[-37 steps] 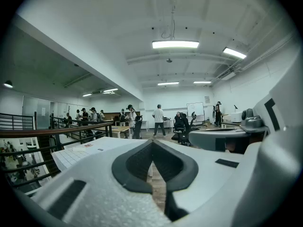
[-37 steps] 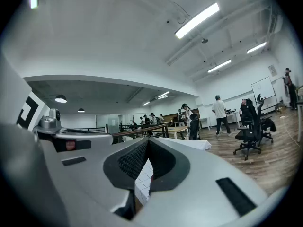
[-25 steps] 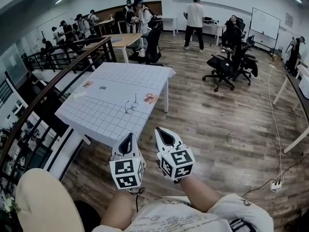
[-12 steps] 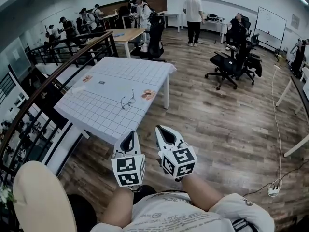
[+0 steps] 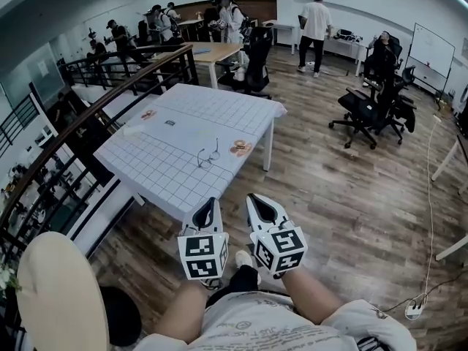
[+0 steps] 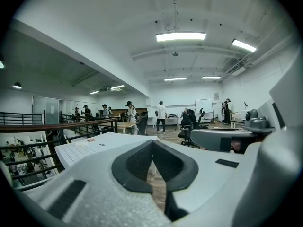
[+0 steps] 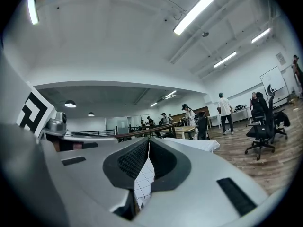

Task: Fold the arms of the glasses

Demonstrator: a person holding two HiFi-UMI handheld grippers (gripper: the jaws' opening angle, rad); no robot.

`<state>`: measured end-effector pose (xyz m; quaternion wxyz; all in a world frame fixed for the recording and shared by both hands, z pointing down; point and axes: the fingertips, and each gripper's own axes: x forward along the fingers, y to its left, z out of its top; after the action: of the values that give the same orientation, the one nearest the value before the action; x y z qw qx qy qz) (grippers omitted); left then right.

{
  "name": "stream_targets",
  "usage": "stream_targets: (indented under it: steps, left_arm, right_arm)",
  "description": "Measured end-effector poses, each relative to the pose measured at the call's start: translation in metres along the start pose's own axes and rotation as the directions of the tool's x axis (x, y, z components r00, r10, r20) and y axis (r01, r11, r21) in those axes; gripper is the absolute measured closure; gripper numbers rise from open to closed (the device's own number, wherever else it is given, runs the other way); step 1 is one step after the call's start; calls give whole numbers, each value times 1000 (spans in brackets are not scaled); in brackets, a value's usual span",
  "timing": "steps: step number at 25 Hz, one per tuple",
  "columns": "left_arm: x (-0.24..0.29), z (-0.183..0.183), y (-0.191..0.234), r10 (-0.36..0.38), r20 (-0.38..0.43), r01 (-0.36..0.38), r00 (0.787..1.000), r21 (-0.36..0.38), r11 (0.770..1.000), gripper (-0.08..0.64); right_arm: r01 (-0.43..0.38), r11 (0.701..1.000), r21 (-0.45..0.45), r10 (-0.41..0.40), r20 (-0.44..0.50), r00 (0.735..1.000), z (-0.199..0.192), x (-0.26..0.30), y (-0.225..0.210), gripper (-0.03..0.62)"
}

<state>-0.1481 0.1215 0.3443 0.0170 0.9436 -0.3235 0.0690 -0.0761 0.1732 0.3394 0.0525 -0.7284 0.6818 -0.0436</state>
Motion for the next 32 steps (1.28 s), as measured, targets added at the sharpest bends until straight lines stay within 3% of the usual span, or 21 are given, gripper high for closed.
stream_targets:
  steps: [10,21,26,32]
  left_arm:
    - [74,-15,14,-6,-51,5,999,-15,1000,548]
    - [170,5,55,30,-34,-32,999,-57,998,548]
    - [226,12,106,38,-34,-41,999,-72,997,548]
    - [273,20,110,41,-22,-43,999,-88,995,548]
  right_arm:
    - [-22,1000,5,23,-41,999,-17,59,-39,577]
    - [-95,995,-19,93,-73,993,-8,161,-77,577]
    - [-106,994,-39,102,-83,991,-4,236,-84,577]
    - [-105,994,-38,101,-94,990,-2,267,-119,577]
